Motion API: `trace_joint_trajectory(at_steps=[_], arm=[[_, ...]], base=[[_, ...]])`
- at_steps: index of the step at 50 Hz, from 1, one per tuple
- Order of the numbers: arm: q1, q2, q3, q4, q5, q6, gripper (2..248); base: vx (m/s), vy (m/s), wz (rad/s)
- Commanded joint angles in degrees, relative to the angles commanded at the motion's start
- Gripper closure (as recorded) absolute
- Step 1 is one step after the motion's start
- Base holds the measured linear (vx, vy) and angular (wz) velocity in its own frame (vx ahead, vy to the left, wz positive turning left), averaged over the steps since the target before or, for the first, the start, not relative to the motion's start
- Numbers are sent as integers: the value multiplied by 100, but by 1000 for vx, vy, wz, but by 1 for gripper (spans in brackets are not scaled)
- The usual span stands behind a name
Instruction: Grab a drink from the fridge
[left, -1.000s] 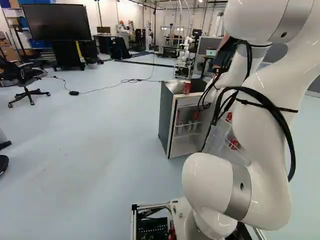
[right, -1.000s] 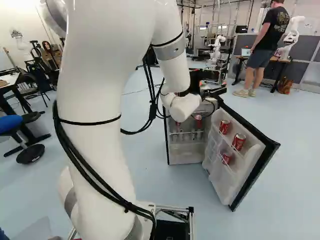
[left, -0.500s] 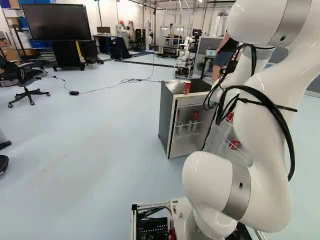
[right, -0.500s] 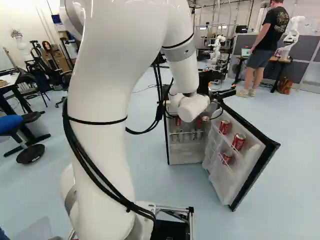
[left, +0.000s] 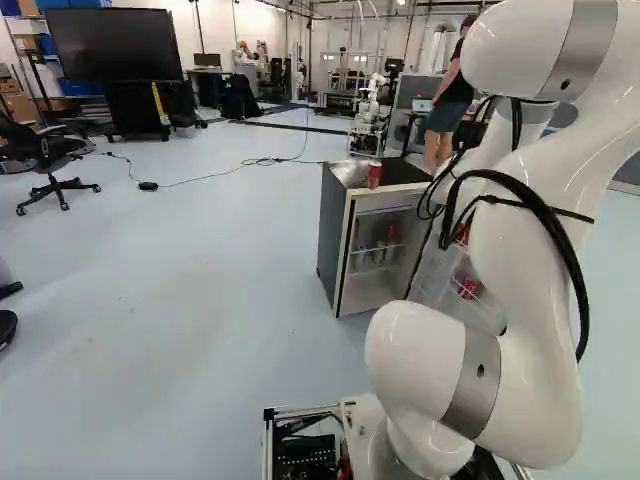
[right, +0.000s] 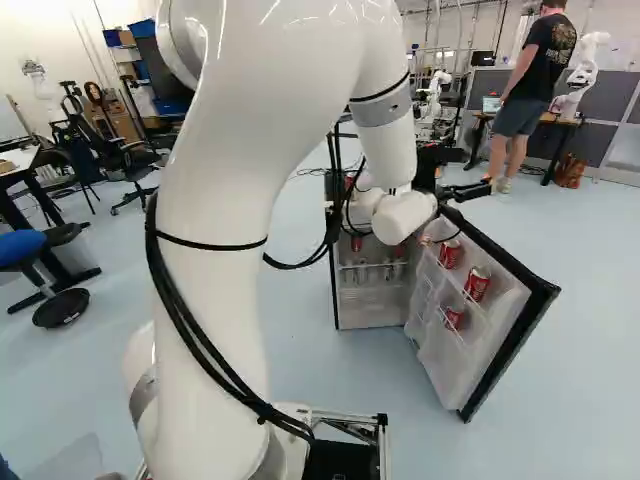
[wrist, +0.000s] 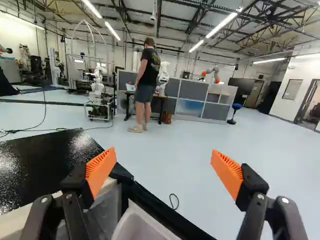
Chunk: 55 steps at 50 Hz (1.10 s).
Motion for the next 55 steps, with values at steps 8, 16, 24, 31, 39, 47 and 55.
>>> trace_joint_trajectory(at_steps=[8, 16, 24, 31, 39, 47, 55], arm=[[-113, -99, -126, 0, -197, 0, 3], [-230, -186, -245, 0, -408, 0, 3], [-345, -219, -372, 0, -684, 0, 3], [-445, -235, -486, 0, -969, 0, 3], [-557, -253, -619, 0, -1321, 0, 3], [-666, -275, -757, 0, -1702, 0, 3], [-758, -325, -930, 0, -2104, 0, 3]], base=[[0, 0, 0], [0, 0, 0], [0, 0, 0], [0, 0, 0], [0, 0, 0], [0, 0, 0], [0, 0, 0]])
